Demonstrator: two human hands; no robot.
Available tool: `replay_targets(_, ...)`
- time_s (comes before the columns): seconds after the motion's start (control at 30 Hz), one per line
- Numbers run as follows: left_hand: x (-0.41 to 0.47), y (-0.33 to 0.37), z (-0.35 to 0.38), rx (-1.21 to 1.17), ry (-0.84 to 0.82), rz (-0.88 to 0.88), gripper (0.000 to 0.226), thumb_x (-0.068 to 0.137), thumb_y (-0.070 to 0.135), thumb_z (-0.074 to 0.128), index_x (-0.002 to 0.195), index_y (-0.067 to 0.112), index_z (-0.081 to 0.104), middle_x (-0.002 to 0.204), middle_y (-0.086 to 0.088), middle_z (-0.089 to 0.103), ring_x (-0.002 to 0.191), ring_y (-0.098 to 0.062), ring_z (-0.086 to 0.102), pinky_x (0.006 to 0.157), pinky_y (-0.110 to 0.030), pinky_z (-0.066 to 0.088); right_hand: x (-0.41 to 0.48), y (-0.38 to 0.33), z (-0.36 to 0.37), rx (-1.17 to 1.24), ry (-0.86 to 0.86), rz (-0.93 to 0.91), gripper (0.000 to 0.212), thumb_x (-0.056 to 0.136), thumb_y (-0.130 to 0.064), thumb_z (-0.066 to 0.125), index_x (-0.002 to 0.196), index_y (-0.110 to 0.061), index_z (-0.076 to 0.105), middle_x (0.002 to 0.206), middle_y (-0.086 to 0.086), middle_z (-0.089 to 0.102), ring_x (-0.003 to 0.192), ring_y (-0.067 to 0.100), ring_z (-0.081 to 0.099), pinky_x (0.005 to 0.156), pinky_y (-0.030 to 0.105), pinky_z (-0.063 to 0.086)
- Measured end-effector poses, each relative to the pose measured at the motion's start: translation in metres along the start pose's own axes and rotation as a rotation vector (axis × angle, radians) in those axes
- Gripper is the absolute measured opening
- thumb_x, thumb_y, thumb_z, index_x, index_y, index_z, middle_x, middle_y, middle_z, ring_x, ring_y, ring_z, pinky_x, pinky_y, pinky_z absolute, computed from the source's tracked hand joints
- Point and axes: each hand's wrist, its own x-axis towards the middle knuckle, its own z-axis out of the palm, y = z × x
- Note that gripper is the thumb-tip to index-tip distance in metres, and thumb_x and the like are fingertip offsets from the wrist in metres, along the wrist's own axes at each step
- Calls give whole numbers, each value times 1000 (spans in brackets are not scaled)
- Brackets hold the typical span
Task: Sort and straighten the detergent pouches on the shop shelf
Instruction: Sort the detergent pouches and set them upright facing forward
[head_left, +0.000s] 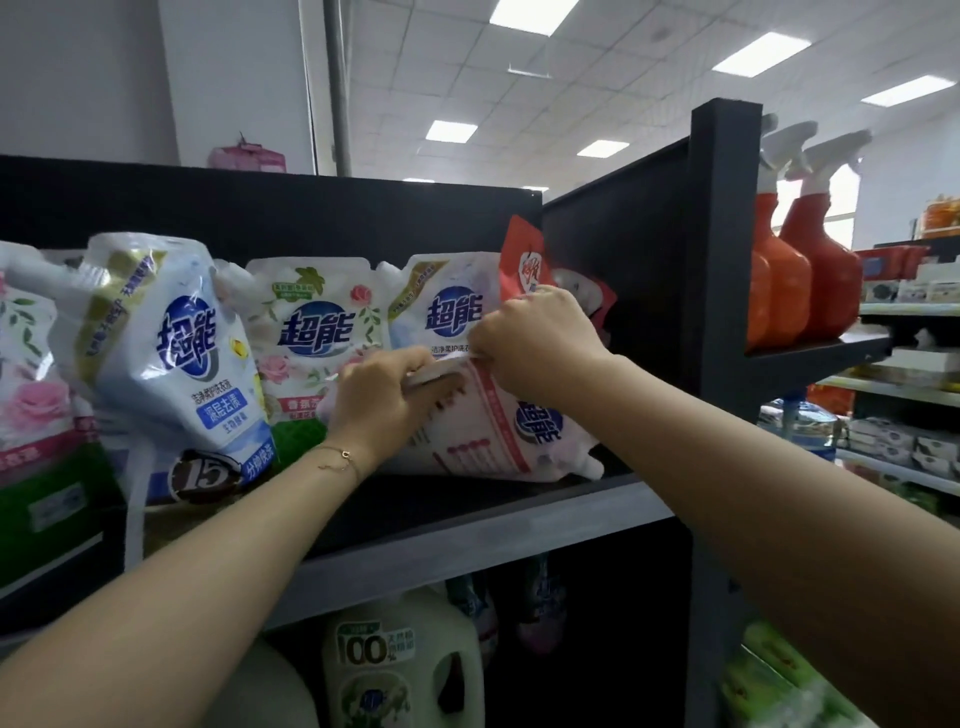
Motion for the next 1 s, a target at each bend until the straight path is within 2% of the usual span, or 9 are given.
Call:
replay_targets(0.07,3,-2,-3,-57,26,-99,47,87,62,51,55,28,43,54,8,49,54,-17,47,57,-32,38,11,0,6,67,85,26,19,97,-21,47,99,-24,65,97,-5,67,93,20,58,78,32,36)
replay_targets(0.13,7,-4,-6,-105,71,-226,44,88,57,55,59,25,49,59,5,55,58,-19,52,59,-33,41,18,3,11,131,180,67,23,96,-23,50,116,-21,61,112,-2,66,105,23,56,87,35,39)
replay_targets(0.3,22,-11,-13,-223,241,-448,36,89,48,58,64,22,55,67,4,59,68,-20,55,62,-31,41,25,9,19,251,258,163,57,86,-26,61,140,-23,42,139,0,48,120,26,46,94,41,39)
replay_targets(0.5,28,-14,-17,-378,455,-850,31,92,43,57,96,13,61,97,-1,67,86,-25,61,77,-36,50,15,-7,48,213,338,155,49,74,-23,72,119,-10,58,125,12,54,114,33,52,86,47,48)
replay_targets(0.6,20,-16,-14,-503,558,-1085,36,93,37,58,111,6,59,101,-10,66,83,-29,63,71,-39,55,6,-24,61,334,111,98,55,83,-36,65,132,-17,48,139,8,43,120,32,48,93,46,46)
replay_targets(0.7,12,-11,-9,-477,564,-1099,35,97,35,50,118,8,54,94,-2,57,74,-22,53,63,-31,44,2,-44,74,547,-137,158,76,85,-51,62,146,-29,21,156,2,6,130,36,34,98,48,44)
replay_targets(0.8,12,-9,-12,-366,525,-1036,40,97,33,46,127,5,47,112,-8,56,81,-22,52,60,-29,43,-1,-57,84,640,-214,188,101,80,-55,67,151,-33,-1,156,1,-25,140,37,17,106,50,37)
replay_targets(0.9,9,-4,-13,-340,491,-977,25,95,16,47,120,11,46,103,-4,56,71,-14,54,47,-17,39,-4,-64,92,658,-177,237,104,80,-53,68,151,-36,-6,155,-1,-28,141,35,17,100,48,43)
replay_targets(1.0,3,1,-11,-216,499,-921,35,87,16,57,119,6,47,115,-9,56,99,-26,58,74,-37,53,-4,-73,96,601,-161,289,97,84,-50,65,150,-38,-6,158,0,-15,135,35,27,84,44,51)
